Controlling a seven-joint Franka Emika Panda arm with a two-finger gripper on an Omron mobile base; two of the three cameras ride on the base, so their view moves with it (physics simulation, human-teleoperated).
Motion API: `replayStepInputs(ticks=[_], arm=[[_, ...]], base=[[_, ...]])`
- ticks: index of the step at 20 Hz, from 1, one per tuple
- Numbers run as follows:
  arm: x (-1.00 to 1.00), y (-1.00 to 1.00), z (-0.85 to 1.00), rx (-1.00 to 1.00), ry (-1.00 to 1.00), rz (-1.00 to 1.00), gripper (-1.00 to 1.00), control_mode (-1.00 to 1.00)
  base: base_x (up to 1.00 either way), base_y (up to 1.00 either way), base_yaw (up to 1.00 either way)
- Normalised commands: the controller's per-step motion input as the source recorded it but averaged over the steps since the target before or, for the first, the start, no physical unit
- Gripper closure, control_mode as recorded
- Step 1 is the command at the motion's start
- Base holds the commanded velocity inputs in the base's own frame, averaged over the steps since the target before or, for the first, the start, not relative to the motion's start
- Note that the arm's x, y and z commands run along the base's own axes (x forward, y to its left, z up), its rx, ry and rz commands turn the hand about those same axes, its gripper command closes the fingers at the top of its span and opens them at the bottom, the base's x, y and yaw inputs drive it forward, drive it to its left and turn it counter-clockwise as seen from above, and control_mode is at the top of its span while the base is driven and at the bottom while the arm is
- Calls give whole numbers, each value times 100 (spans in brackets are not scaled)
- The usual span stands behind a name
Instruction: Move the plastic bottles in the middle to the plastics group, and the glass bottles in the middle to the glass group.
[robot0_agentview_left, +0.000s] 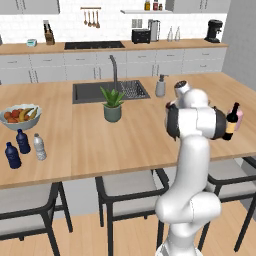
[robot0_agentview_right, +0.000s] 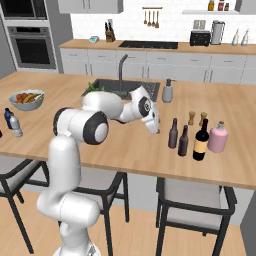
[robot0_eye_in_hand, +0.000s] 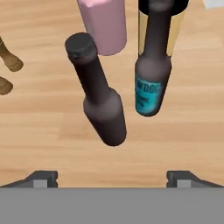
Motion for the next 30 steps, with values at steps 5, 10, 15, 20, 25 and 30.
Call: replayStepInputs(ticks=[5, 10, 15, 20, 25, 30], arm=[[-4, 22, 92, 0, 4, 1, -100, -100], [-32, 3, 88, 1, 21, 14, -100, -100], [-76, 35, 38, -1, 27, 24, -100, -100], [-89, 34, 8, 0, 6, 28, -100, -100], [-80, 30, 1, 0, -2, 24, -100, -100], [-72, 24, 3, 0, -7, 20, -100, -100]], base=[[0, 0, 0], [0, 0, 0], [0, 0, 0], [0, 0, 0], [0, 0, 0], [0, 0, 0]])
